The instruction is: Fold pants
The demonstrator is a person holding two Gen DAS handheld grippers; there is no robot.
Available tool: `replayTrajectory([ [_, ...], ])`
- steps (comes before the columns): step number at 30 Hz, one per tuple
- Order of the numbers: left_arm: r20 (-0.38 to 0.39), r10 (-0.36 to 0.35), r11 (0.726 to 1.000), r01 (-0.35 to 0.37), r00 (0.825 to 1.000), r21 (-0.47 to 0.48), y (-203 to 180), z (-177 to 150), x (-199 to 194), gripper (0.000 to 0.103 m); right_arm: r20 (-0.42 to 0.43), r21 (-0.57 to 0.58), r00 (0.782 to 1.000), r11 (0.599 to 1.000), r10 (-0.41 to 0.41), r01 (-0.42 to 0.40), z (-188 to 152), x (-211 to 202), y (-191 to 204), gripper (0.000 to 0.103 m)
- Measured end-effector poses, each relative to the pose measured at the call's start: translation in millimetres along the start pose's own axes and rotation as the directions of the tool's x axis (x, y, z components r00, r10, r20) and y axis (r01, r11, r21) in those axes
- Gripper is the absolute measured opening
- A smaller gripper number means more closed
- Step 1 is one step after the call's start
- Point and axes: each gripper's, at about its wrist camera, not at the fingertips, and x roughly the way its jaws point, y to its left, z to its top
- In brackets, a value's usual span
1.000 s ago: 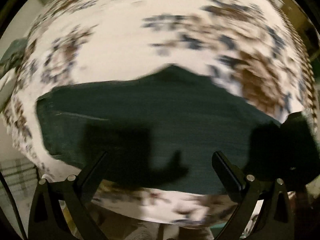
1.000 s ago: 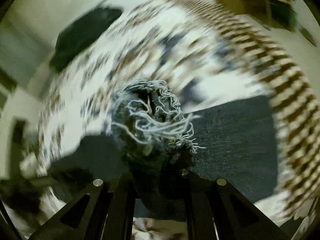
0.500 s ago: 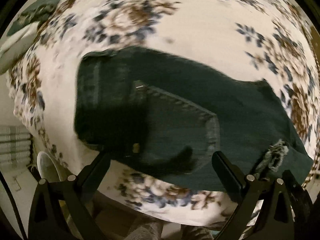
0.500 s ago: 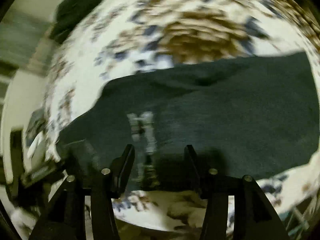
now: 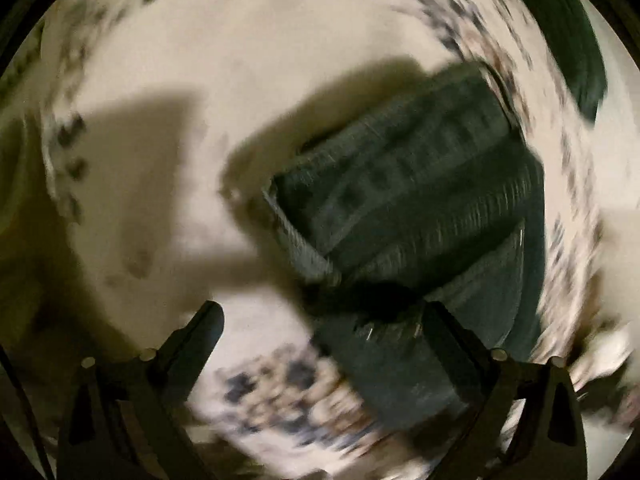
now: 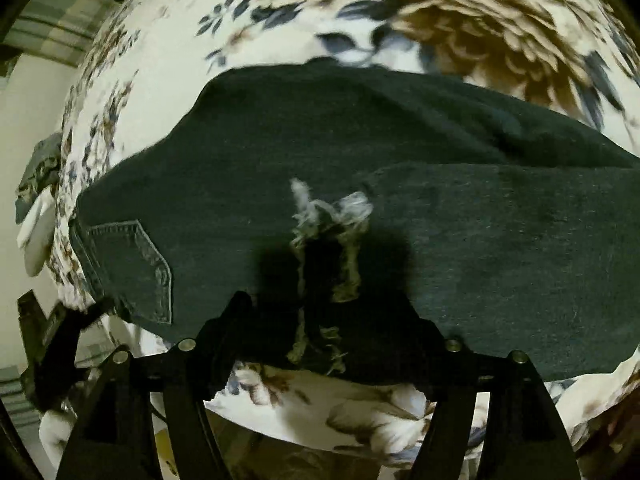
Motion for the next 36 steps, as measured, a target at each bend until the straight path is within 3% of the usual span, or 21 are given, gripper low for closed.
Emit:
replayTrajectory([
  [4,0.044,-0.084,0.995,0.086,0.996,-0.047,6,19,15,0.092,-0.018,0.027,1.000,1.000,-0.004,0.005,2,5,3,0.073],
  [5,0.073,-0.113,0.993,0.115,0.991,-0.027,2,23,14,0.082,-0.015,0.038,1.000,0.999,0.001,-0.001,2,5,-2,0.073],
  [6,0.093,-0.156,0.988,0.156,0.983,0.009,-1,29,12,0.052,-0.015,0.048,1.000,0.999,0.006,-0.006,3,6,-6,0.073],
  [8,0.106,-0.163,0.987,0.160,0.981,0.031,-7,35,8,0.041,-0.012,0.062,1.000,0.998,0.018,-0.017,5,7,-8,0.073],
  [9,0.116,-0.158,0.987,0.155,0.981,0.032,-7,36,5,0.030,-0.012,0.063,1.000,0.998,0.019,-0.018,4,5,-12,0.073],
  [13,0.174,-0.130,0.986,0.109,0.976,0.127,-20,18,-18,0.025,-0.013,0.033,1.000,0.999,0.007,-0.006,5,7,-6,0.073],
  [15,0.208,-0.116,0.978,0.076,0.971,0.195,-50,-1,-33,0.024,-0.005,0.016,1.000,1.000,0.002,-0.002,3,4,-7,0.073],
  [18,0.252,-0.119,0.944,0.031,0.960,0.327,-84,-26,-63,0.024,0.018,0.015,1.000,1.000,0.003,-0.003,0,-5,-12,0.073],
  [22,0.259,-0.166,0.863,0.013,0.951,0.505,-142,-59,-91,0.022,0.065,0.070,0.997,0.997,0.036,-0.041,-3,-27,-33,0.073],
  [28,0.210,-0.221,0.683,-0.003,0.952,0.730,-224,-132,-99,0.021,0.137,0.174,0.988,0.981,0.064,-0.088,-13,-64,-92,0.073],
  [31,0.146,-0.204,0.597,0.005,0.968,0.802,-258,-173,-77,0.021,0.166,0.223,0.984,0.970,0.063,-0.099,-19,-81,-125,0.073],
  [35,0.072,-0.086,0.452,-0.026,0.994,0.891,-291,-232,-14,0.021,0.178,0.259,0.983,0.962,0.040,-0.087,-26,-96,-166,0.073],
  [36,0.068,-0.053,0.435,-0.039,0.996,0.900,-293,-239,1,0.021,0.177,0.265,0.984,0.961,0.031,-0.077,-26,-98,-176,0.073],
])
